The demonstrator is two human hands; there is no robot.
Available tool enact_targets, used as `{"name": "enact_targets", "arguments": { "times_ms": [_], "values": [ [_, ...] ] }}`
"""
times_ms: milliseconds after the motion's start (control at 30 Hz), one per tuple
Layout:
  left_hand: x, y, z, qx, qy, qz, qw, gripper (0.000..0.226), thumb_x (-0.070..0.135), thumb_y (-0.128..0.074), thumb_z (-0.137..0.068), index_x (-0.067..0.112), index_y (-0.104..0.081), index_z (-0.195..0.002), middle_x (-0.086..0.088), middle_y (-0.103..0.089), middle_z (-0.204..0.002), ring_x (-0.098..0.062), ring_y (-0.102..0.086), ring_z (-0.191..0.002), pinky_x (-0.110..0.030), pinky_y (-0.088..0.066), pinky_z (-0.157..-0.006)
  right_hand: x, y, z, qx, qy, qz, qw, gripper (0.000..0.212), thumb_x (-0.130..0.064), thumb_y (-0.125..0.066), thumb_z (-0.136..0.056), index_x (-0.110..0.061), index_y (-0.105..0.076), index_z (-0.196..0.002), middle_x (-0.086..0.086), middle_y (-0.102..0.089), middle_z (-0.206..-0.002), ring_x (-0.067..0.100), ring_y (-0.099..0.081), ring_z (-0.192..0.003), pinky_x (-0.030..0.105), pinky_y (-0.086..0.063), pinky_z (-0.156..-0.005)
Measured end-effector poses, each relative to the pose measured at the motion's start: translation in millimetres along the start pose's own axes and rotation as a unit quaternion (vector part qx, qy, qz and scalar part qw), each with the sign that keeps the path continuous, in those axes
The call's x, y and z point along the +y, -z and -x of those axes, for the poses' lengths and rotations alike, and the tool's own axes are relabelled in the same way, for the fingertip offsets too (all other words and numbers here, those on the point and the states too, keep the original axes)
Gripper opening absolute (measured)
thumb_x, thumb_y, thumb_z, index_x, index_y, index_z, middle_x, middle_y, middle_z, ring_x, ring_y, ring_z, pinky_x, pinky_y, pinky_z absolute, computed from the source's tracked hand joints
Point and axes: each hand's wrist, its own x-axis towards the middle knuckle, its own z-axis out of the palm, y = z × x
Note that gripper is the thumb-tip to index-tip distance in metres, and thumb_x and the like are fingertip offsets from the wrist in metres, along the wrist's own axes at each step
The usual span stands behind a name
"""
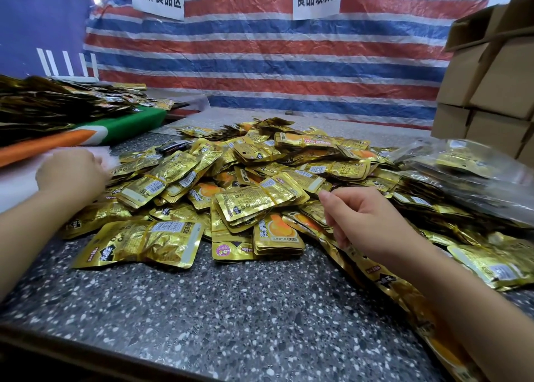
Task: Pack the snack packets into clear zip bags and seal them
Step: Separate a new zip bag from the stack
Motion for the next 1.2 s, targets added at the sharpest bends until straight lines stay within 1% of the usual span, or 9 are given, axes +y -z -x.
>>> {"name": "enact_targets", "arguments": {
  "times_ms": [167, 333, 467, 567, 700, 800, 900, 1033, 1200],
  "values": [
    [0, 5, 0, 0.034, 0.008, 0.035, 0.999, 0.030, 0.020, -0.049, -0.096, -0.002, -0.066, -0.085, -0.029, -0.062, -0.088, -0.047, -0.058, -0.085, -0.042, -0.042, -0.067, -2, 0, 0, 0.002, -0.004, -0.008, 1.000, 0.047, -0.041, -0.047, -0.100, -0.017, -0.058, -0.062, 0.006, -0.055, -0.045, 0.017, -0.048, -0.043, 0.019, -0.039, -0.043],
    [6, 11, 6, 0.064, 0.020, 0.053, 0.996, 0.024, 0.022, -0.050, -0.096, 0.002, -0.062, -0.093, -0.029, -0.063, -0.091, -0.050, -0.059, -0.088, -0.049, -0.050, -0.074, -3, 0, 1, 0.001, -0.003, -0.010, 1.000, 0.048, -0.041, -0.047, -0.100, -0.016, -0.057, -0.061, 0.008, -0.055, -0.046, 0.018, -0.049, -0.044, 0.020, -0.040, -0.044],
    [31, 18, 12, 0.105, -0.008, 0.100, 0.989, 0.025, 0.024, -0.047, -0.100, 0.000, -0.055, -0.102, -0.035, -0.061, -0.096, -0.053, -0.058, -0.088, -0.048, -0.044, -0.068, -3, 0, 1, 0.002, -0.006, -0.003, 1.000, 0.049, -0.042, -0.047, -0.100, -0.016, -0.056, -0.059, 0.005, -0.055, -0.045, 0.016, -0.049, -0.043, 0.022, -0.041, -0.045],
    [64, 26, 20, 0.116, -0.047, 0.142, 0.982, 0.019, 0.015, -0.043, -0.100, -0.002, -0.049, -0.104, -0.036, -0.060, -0.093, -0.051, -0.057, -0.084, -0.045, -0.036, -0.062, -4, 1, 2, 0.006, -0.007, -0.002, 1.000, 0.049, -0.042, -0.047, -0.100, -0.014, -0.056, -0.060, 0.006, -0.056, -0.045, 0.017, -0.050, -0.042, 0.023, -0.041, -0.045],
    [115, 37, 40, 0.125, -0.092, 0.204, 0.967, 0.023, 0.017, -0.041, -0.101, 0.002, -0.059, -0.100, -0.023, -0.062, -0.087, -0.041, -0.057, -0.078, -0.037, -0.032, -0.062, -1, 3, 2, 0.010, -0.018, -0.009, 1.000, 0.049, -0.042, -0.048, -0.100, -0.014, -0.056, -0.061, 0.007, -0.056, -0.046, 0.020, -0.050, -0.043, 0.026, -0.041, -0.044],
    [156, 50, 67, 0.123, -0.135, 0.303, 0.935, 0.033, 0.023, -0.041, -0.103, 0.008, -0.057, -0.078, -0.006, -0.053, -0.065, -0.026, -0.049, -0.061, -0.033, -0.027, -0.050, 0, 2, 1, 0.003, -0.018, -0.014, 1.000, 0.047, -0.043, -0.047, -0.100, -0.014, -0.057, -0.065, 0.008, -0.056, -0.047, 0.022, -0.050, -0.044, 0.027, -0.041, -0.045],
    [196, 60, 95, 0.093, -0.188, 0.414, 0.886, 0.040, 0.023, -0.041, -0.103, 0.003, -0.059, -0.074, -0.008, -0.055, -0.062, -0.019, -0.045, -0.054, -0.033, -0.033, -0.048, -2, 1, -1, 0.002, -0.023, -0.040, 0.999, 0.048, -0.043, -0.047, -0.100, -0.016, -0.059, -0.062, 0.009, -0.058, -0.048, 0.020, -0.053, -0.045, 0.024, -0.044, -0.046],
    [233, 62, 130, 0.014, -0.223, 0.543, 0.809, 0.044, 0.028, -0.038, -0.103, 0.003, -0.064, -0.080, -0.016, -0.067, -0.075, -0.031, -0.066, -0.067, -0.048, -0.053, -0.059, -3, 3, -4, 0.022, -0.062, -0.117, 0.991, 0.050, -0.040, -0.048, -0.101, -0.017, -0.059, -0.058, 0.006, -0.051, -0.049, 0.019, -0.050, -0.045, 0.028, -0.042, -0.049],
    [243, 38, 155, -0.150, -0.212, 0.605, 0.753, 0.032, 0.033, -0.036, -0.105, 0.029, -0.063, -0.089, 0.004, -0.071, -0.093, -0.016, -0.071, -0.078, -0.037, -0.056, -0.068, -4, 11, -8, 0.069, -0.135, -0.217, 0.964, 0.046, -0.035, -0.044, -0.105, -0.011, -0.057, -0.067, 0.004, -0.046, -0.050, 0.017, -0.044, -0.043, 0.024, -0.038, -0.042]
  ]
}}
